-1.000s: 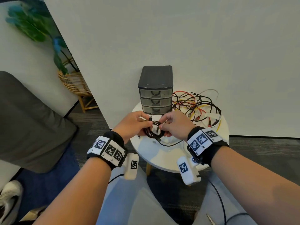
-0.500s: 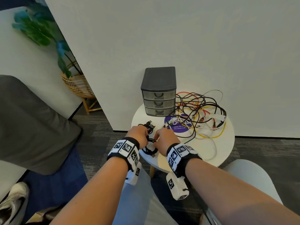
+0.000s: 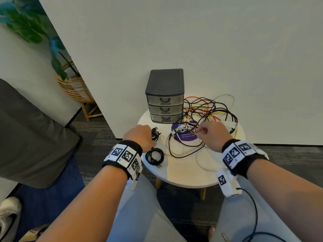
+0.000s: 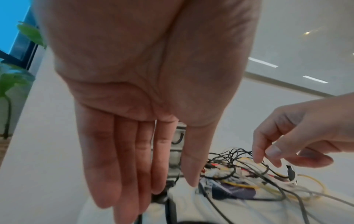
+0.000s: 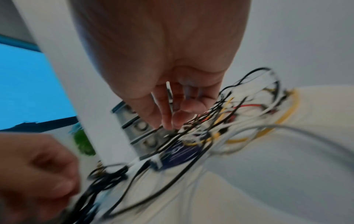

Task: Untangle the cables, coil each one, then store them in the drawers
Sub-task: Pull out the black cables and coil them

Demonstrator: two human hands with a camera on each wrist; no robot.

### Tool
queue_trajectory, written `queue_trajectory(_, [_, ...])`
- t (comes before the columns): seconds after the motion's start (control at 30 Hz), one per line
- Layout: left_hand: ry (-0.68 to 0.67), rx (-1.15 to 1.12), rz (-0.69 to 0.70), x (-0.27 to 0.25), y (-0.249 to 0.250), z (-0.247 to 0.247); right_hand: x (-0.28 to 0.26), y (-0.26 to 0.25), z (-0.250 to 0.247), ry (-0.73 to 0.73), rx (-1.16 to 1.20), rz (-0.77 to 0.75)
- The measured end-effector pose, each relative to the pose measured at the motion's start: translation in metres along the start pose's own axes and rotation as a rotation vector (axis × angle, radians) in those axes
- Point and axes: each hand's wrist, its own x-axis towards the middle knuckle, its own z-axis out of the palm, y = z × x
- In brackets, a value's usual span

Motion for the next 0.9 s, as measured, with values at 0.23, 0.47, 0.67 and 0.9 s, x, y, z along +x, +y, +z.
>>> queue_trajectory(0.23, [0.018,-0.056,0.194,0.0,0.033,-0.031,0.032,0.006,-0.006,-0.017,-0.189,0.188])
queue_trajectory(0.47, [-0.009,-0.11,0.315,0.008,0.06,-0.04,0.048,0.004,0.001,-0.018,-0.028,0.221])
queue_trajectory(0.67, [-0.017,-0.21,0.359,0.017,0.085,-0.044,0.052,0.013,-0.024,-0.038,-0.048,0.129])
queue_trajectory(0.9, [-0.084,-0.182,0.382,0.03,0.099,-0.046,0.069,0.027,-0.039,-0.138,-0.43,0.094])
